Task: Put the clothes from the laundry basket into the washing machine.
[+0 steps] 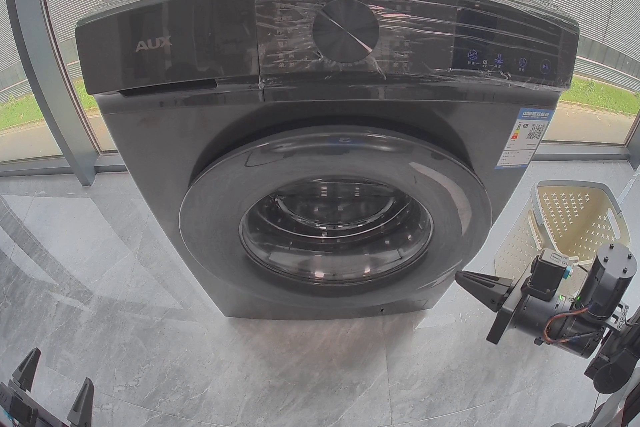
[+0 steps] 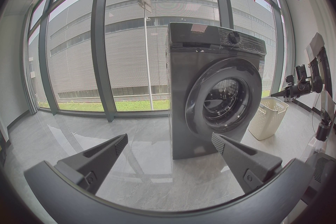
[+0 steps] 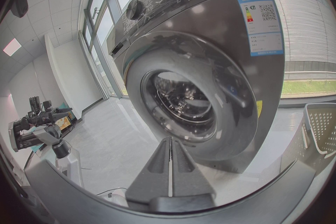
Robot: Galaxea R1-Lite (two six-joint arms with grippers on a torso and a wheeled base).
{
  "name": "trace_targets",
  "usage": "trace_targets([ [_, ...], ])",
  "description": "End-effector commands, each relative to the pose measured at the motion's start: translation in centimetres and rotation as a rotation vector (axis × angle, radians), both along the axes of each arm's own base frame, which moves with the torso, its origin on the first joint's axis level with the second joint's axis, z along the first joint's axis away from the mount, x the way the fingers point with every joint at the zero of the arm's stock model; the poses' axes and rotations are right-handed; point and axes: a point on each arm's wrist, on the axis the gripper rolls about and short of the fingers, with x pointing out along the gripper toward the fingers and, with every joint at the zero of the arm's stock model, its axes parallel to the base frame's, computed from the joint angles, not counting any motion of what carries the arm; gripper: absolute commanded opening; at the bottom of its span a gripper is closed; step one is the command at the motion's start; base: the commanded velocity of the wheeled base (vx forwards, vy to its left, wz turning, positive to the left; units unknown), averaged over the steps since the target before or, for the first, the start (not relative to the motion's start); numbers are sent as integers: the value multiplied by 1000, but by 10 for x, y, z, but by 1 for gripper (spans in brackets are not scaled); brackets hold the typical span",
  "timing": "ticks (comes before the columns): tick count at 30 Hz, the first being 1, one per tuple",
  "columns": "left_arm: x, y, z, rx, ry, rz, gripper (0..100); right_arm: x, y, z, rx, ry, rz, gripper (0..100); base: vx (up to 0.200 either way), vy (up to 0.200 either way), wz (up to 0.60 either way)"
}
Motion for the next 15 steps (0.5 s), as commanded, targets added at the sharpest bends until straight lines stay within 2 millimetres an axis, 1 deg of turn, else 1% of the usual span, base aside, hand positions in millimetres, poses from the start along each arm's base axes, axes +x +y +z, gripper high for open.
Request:
trace_targets([
  [1, 0, 0, -5, -1, 1, 0, 100, 10, 4, 11, 37, -53, -10, 0, 200, 0, 0],
  [2, 0, 0, -5, -2, 1, 1, 100, 11, 5, 12, 41, -58, -12, 0, 200, 0, 0],
  [4, 0, 0, -5, 3, 2, 2, 100, 14, 6, 14, 48, -68, -16, 0, 0, 0, 0],
  [5, 0, 0, -5, 0, 2, 2, 100, 20, 6, 18, 61, -88, -33, 0, 0, 0, 0],
  [6, 0, 0, -5, 0, 2, 2, 100, 22, 5, 20, 64, -95, -42, 0, 0, 0, 0],
  [10, 0, 0, -5, -1, 2, 0, 100, 37, 1, 31, 91, -147, -159, 0, 0, 0, 0],
  [15, 0, 0, -5, -2, 2, 2, 100, 38, 0, 32, 94, -151, -166, 0, 0, 0, 0],
])
